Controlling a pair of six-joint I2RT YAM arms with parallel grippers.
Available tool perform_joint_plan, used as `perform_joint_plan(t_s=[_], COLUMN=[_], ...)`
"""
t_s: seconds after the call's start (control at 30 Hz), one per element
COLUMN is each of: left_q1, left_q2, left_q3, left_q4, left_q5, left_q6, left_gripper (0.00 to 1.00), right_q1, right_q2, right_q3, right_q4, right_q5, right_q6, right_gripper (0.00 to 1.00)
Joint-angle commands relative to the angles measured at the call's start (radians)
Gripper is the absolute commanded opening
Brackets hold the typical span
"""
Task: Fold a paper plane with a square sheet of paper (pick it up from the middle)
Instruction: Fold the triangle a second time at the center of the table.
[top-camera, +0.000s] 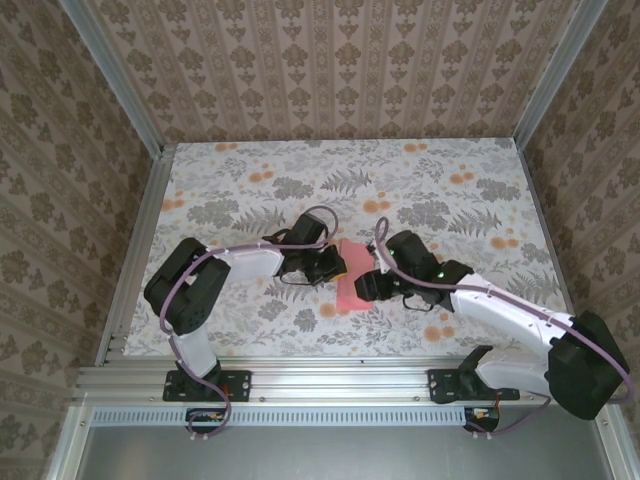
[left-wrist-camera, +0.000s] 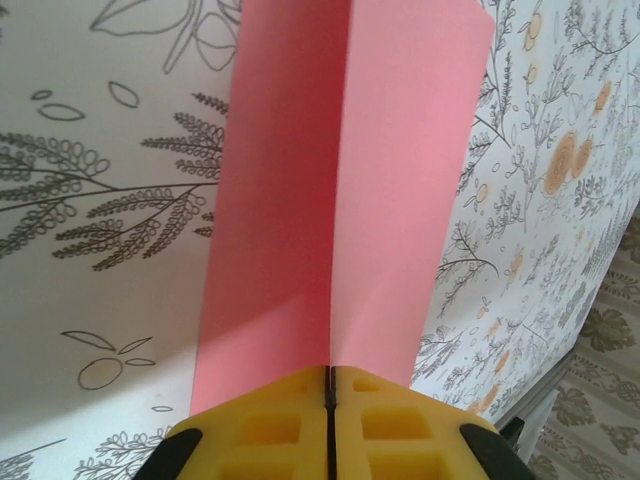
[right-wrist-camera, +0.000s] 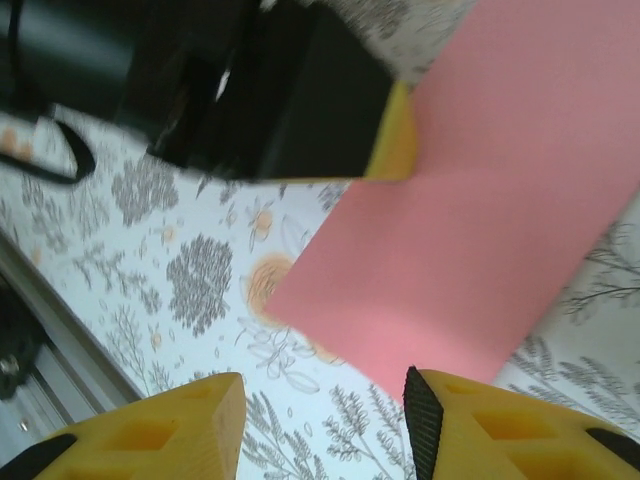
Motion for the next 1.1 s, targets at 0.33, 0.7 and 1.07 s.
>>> perform_joint_plan(t_s=[0.33,0.7,1.07], left_q1=[-0.001,-0.005,-0.007], left_q2=[-0.015,-0.006,-0.005], left_q3=[0.046,0.059,0.058], left_q4=[-0.038,-0.045,-0.050], left_q5=[0.016,0.019,0.019], left_q6=[-0.011,-0.008,-0.004], left_gripper=[0.10,0.10,0.10], right_q1=[0.209,0.260,0.262], right_q2=[0.126,0.254,0.256], right_q3=[0.032,0.099,0.103], right_q4=[0.042,0.077,0.052], right_q5=[0.264,0.324,0.399], right_q6=[-0.126,-0.159,-0.182], right_gripper=[0.54,0.55,0.34])
